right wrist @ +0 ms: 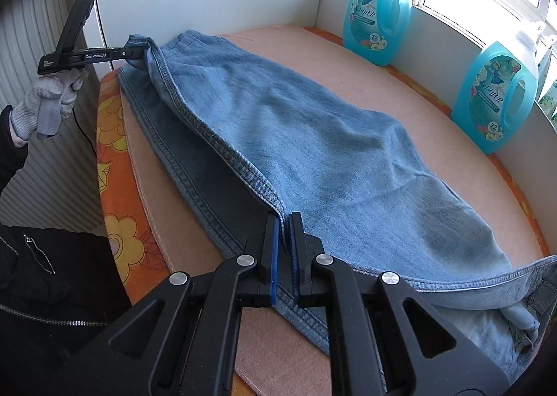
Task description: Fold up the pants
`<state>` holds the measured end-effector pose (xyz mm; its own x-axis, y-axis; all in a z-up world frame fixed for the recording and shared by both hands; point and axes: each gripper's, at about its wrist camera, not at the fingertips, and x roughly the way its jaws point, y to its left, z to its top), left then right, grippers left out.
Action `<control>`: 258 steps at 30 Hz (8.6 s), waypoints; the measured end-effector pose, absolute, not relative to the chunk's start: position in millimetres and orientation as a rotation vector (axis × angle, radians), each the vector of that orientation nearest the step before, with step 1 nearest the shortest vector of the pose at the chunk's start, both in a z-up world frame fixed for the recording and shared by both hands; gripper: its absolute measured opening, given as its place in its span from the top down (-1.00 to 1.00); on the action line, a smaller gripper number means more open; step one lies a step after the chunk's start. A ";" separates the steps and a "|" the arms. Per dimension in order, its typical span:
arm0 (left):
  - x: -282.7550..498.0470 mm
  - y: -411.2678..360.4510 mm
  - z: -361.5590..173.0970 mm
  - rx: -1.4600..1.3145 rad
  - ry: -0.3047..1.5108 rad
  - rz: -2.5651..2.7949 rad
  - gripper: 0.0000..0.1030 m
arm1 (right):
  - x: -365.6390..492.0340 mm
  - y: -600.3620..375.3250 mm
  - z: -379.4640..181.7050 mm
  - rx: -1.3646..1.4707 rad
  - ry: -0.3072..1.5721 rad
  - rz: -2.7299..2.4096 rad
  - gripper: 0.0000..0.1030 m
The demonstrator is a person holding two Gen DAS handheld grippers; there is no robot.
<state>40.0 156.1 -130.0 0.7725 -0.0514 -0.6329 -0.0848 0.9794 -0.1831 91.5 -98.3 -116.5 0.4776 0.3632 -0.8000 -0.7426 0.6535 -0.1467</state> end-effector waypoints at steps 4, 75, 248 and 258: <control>25.9 157.0 -136.5 -0.224 0.704 0.010 0.76 | 87.7 -92.2 -116.1 -0.586 0.845 0.714 0.73; -22.7 238.4 -173.1 -1.006 0.709 0.140 0.03 | 227.7 292.9 -140.3 -0.686 0.734 1.242 0.83; 148.4 -140.5 -142.0 0.195 0.990 -0.829 0.69 | 219.4 -462.3 -51.1 0.436 0.904 -0.297 0.87; 123.0 -134.6 -125.8 0.188 0.902 -0.818 0.87 | 124.4 -471.5 -34.5 0.514 0.729 -0.203 0.88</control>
